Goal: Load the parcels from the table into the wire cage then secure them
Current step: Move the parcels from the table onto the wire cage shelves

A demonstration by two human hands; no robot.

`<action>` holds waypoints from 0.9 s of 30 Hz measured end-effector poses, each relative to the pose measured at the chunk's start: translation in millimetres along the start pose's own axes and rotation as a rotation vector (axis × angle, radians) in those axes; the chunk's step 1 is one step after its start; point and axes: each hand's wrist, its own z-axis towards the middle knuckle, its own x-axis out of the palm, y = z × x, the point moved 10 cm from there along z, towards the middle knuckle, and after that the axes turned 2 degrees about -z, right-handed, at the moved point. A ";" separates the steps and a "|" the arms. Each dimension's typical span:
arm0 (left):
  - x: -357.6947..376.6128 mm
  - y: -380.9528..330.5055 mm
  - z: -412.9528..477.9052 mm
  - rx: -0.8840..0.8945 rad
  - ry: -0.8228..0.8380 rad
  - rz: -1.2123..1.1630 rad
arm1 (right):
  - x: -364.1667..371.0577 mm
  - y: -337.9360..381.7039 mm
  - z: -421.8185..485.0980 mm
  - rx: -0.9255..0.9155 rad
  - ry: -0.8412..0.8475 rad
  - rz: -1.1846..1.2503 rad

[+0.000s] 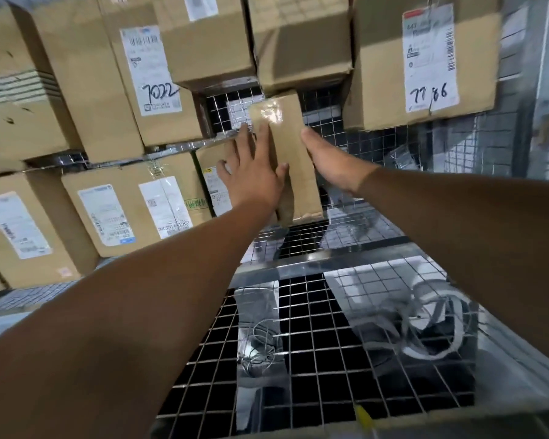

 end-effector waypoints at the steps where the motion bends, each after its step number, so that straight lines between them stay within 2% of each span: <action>1: -4.3 0.1 -2.1 -0.001 0.017 -0.005 | -1.0 1.6 -4.8 -0.005 -0.007 -0.024; 5: -40.1 -7.3 -30.7 0.047 0.074 -0.039 | -9.7 23.7 -58.3 -0.033 -0.066 -0.125; 9: -113.6 -22.5 -88.0 0.137 0.070 -0.057 | -27.6 66.1 -161.4 -0.041 -0.174 -0.268; 13: -203.3 -57.5 -155.8 0.340 0.071 -0.129 | -52.3 117.7 -294.3 -0.115 -0.401 -0.263; 17: -281.3 -100.2 -242.9 0.536 0.070 -0.287 | -51.5 137.9 -439.5 -0.066 -0.675 -0.279; 22: -318.6 -158.1 -380.1 0.744 0.201 -0.508 | -12.0 118.0 -621.6 -0.089 -1.077 -0.007; 27: -292.9 -214.9 -542.5 1.051 0.348 -0.350 | 85.8 21.7 -759.0 0.060 -1.423 0.425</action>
